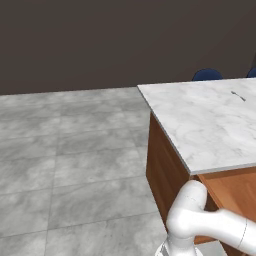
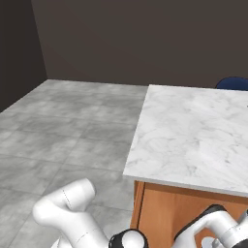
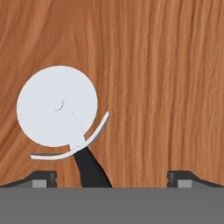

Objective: Take the pizza cutter from the drawer on the right and place it on the dining counter for cutting.

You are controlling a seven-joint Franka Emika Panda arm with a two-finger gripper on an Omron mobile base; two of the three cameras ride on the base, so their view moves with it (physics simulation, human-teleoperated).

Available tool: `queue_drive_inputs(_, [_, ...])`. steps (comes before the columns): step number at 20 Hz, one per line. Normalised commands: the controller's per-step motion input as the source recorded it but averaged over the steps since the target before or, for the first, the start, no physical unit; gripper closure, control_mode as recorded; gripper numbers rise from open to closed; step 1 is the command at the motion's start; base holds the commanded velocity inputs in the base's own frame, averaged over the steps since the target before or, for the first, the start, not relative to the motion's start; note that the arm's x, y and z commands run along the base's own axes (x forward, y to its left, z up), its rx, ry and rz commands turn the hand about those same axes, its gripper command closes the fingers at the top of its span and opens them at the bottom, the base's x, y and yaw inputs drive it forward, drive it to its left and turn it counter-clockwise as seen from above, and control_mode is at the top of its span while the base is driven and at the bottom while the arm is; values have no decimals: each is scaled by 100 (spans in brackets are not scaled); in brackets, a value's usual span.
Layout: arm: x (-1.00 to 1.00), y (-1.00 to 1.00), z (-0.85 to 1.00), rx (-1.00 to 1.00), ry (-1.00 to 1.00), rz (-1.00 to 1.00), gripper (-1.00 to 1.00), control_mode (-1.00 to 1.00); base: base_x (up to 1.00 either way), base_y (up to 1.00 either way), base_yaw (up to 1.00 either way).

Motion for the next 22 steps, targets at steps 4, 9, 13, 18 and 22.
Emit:
queue_drive_inputs(4, [-19, 0, -4, -2, 0, 6, -100, -100, 0, 0, 0])
queue_drive_inputs(9, [-23, 0, 0, -1, 0, 4, -100, -100, 0, 0, 0])
queue_drive_inputs(13, [-1, 0, 0, 0, 0, 0, -100, -100, 0, 0, 0])
queue_drive_inputs(18, [0, 6, -1, 0, 0, 0, -100, -100, 0, 0, 0])
queue_drive_inputs(22, [0, 6, -4, 0, 0, 1, -100, -100, 0, 0, 0])
